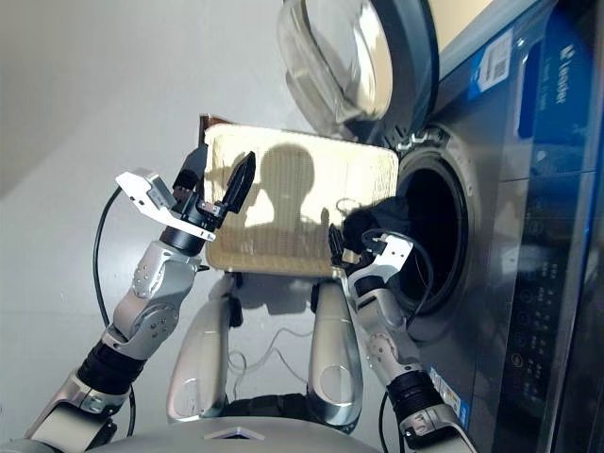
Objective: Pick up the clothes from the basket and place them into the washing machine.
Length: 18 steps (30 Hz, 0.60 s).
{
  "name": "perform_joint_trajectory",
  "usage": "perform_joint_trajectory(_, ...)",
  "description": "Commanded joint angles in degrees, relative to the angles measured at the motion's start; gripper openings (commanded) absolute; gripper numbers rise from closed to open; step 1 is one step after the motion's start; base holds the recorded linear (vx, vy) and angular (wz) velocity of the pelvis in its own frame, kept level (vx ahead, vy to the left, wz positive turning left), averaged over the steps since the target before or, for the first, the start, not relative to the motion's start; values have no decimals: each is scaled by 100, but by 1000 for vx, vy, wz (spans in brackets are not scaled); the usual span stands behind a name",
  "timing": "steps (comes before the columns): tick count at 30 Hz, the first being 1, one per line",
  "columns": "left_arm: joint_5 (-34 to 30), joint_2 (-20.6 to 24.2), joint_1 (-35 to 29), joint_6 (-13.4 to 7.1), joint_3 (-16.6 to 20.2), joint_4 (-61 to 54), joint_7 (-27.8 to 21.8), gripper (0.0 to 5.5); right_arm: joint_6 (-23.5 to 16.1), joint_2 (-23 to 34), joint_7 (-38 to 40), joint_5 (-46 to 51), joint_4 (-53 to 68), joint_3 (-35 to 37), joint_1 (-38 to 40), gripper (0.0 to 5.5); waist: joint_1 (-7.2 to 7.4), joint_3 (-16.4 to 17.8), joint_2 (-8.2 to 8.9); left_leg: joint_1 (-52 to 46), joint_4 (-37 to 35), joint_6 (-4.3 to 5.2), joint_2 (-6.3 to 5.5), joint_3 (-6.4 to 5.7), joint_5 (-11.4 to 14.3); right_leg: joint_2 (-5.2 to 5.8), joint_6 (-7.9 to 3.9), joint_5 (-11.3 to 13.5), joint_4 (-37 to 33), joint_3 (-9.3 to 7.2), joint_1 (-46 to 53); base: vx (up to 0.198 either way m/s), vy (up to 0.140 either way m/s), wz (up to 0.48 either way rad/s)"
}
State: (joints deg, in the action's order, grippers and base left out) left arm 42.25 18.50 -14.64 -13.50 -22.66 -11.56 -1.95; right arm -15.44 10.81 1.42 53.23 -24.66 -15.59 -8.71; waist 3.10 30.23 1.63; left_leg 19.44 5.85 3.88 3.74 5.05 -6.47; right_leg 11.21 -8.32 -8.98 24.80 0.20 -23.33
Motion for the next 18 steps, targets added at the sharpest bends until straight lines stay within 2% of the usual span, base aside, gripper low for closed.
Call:
perform_joint_trajectory(1, 140, -121, -215, -341, -94, -343, -85, 550, -219, -282, 118, 642, -215, 112, -250, 550, -81, -84, -88, -454, 218, 105, -139, 135, 491, -120, -189, 1449, -1757, -102, 624, 53, 4, -18)
perform_joint_trajectory(4, 235, -130, -267, -311, -218, -377, -47, 550, -226, -543, 132, 1458, -739, 238, -479, 550, -135, -137, -146, -512, 285, 98, -154, 111, 552, -95, -177, 1404, -1688, -100, 678, 0, 0, 0)
perform_joint_trajectory(9, 451, -126, -311, -299, -319, -449, -30, 550, -175, -764, 109, 2258, -1380, 470, -821, 550, -208, -130, -251, -456, 449, 82, -169, 53, 625, -96, -140, 1289, -1463, -74, 597, 0, 0, 0)
perform_joint_trajectory(13, 602, -175, -307, -279, -416, -465, 81, 550, -426, -907, 290, 2912, -1886, 1005, -1280, 550, -242, -52, -350, -359, 583, 61, -188, 23, 679, -106, -131, 1190, -1310, -62, 509, 0, 0, 0)
perform_joint_trajectory(18, 720, -299, -315, -335, -505, -399, 212, 550, -734, -788, 532, 3230, -2305, 1587, -1801, 550, -305, -44, -480, -91, 757, 48, -204, -4, 734, -121, -124, 1079, -1106, -41, 258, 0, 0, 0)
